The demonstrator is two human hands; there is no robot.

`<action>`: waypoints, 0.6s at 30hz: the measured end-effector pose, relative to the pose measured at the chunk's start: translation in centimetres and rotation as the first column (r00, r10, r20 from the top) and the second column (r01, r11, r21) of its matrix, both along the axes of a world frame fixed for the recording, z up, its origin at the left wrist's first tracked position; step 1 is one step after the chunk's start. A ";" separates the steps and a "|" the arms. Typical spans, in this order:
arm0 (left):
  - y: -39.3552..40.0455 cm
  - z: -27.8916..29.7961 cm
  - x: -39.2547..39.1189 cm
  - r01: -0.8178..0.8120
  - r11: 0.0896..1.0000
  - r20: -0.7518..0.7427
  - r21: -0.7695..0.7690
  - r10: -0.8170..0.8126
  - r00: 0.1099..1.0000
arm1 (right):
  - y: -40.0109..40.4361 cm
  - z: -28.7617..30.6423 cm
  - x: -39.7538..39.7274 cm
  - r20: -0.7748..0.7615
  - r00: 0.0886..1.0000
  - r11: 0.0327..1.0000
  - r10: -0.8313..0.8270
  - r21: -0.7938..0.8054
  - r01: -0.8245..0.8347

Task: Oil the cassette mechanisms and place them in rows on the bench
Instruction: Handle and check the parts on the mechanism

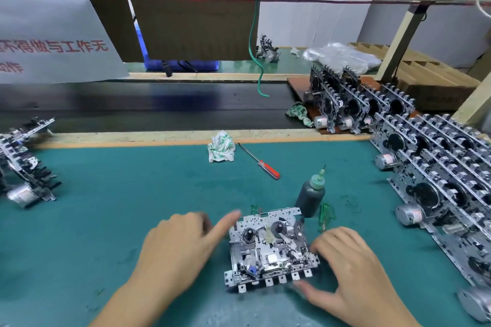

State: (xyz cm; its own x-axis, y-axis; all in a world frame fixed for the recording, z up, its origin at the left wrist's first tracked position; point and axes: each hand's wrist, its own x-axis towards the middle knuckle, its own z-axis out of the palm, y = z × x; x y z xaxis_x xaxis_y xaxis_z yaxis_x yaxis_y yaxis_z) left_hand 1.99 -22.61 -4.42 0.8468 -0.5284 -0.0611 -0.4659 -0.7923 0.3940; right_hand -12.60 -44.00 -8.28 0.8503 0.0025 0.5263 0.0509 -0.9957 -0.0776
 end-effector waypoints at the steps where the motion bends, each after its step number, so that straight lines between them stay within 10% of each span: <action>1: 0.7 -0.3 -0.8 0.049 0.995 0.064 0.090 -0.055 0.996 | 0.1 0.0 0.1 0.003 1.000 1.000 -0.005 -0.010 0.005; 10: 0.3 -3.3 -4.1 0.117 0.986 0.184 0.116 -0.137 0.973 | 0.5 -0.1 0.1 0.016 0.999 0.997 -0.030 -0.066 0.031; 18: 0.3 -3.8 -4.1 0.209 0.959 0.405 -0.191 -0.117 0.907 | 0.5 -0.6 0.1 0.004 1.000 0.999 -0.008 0.045 0.008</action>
State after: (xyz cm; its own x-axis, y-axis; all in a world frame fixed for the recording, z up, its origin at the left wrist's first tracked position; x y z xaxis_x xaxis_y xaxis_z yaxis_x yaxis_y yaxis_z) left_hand -2.11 -22.34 -8.22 0.6796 -0.6214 0.3897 -0.7325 -0.6035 0.3151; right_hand -12.50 -43.53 -8.84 0.8480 -0.0281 0.5292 0.0434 -0.9915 -0.1223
